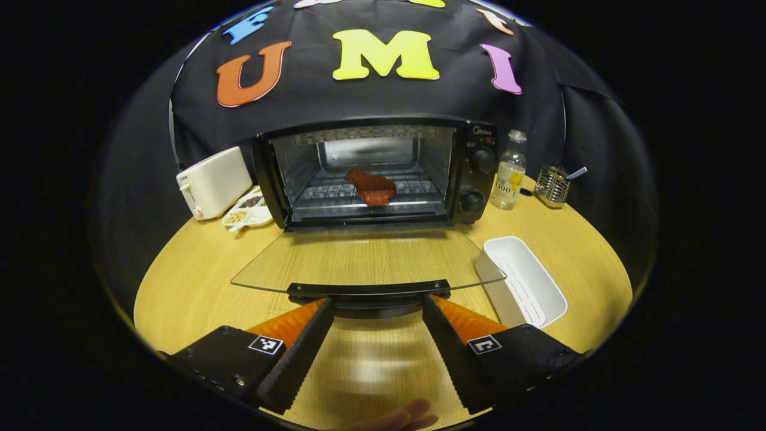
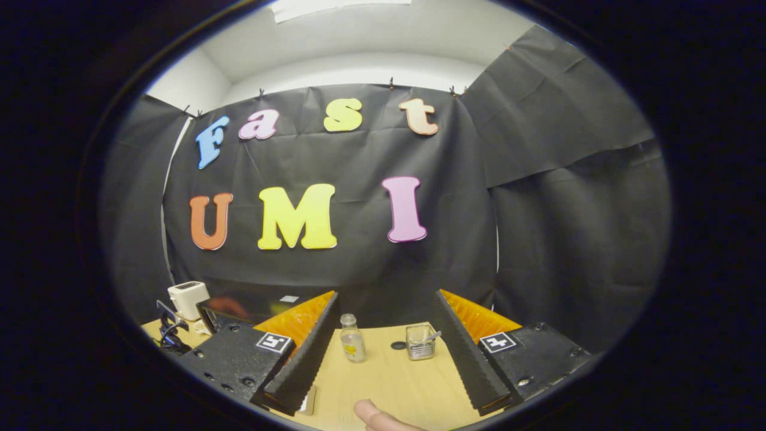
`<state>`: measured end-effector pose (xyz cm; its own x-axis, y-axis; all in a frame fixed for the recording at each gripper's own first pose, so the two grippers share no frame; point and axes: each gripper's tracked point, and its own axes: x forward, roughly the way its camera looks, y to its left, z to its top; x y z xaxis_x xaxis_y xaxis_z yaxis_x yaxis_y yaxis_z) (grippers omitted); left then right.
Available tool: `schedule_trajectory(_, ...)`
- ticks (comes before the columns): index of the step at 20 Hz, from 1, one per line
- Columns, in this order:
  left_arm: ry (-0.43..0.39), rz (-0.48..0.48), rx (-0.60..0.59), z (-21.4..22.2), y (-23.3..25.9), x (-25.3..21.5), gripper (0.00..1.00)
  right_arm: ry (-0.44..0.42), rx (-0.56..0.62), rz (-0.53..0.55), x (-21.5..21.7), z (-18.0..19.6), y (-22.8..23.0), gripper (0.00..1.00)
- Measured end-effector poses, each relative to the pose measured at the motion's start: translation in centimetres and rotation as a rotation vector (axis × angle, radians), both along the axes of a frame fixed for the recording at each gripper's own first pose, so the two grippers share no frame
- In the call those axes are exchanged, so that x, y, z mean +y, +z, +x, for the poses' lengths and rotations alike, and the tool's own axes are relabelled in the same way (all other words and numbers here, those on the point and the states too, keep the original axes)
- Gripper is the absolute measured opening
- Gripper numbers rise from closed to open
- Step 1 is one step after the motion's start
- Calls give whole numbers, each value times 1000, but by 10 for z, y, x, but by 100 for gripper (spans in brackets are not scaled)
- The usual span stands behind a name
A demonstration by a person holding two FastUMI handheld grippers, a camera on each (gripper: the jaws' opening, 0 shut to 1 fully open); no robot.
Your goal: Open the electric oven with the left hand, put the food in, and close the electric oven.
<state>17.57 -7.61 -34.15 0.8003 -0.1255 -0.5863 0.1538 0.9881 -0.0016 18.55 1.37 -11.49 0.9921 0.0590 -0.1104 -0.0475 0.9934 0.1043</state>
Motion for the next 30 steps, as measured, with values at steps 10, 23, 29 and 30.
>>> schedule_trajectory(10, -5, 4, -42, 20, 33, 1, 96, -14, -4, -8, -2, -13, 5, 96)
schedule_trajectory(23, -15, 26, -176, 67, 82, 2, 96, -78, -27, -47, -17, -39, 12, 99)
schedule_trajectory(29, -12, -6, -264, 88, 114, 2, 96, -36, -45, -39, -1, -68, 30, 96)
schedule_trajectory(30, -12, -20, -271, 82, 121, 1, 96, -32, -50, -42, 1, -73, 34, 99)
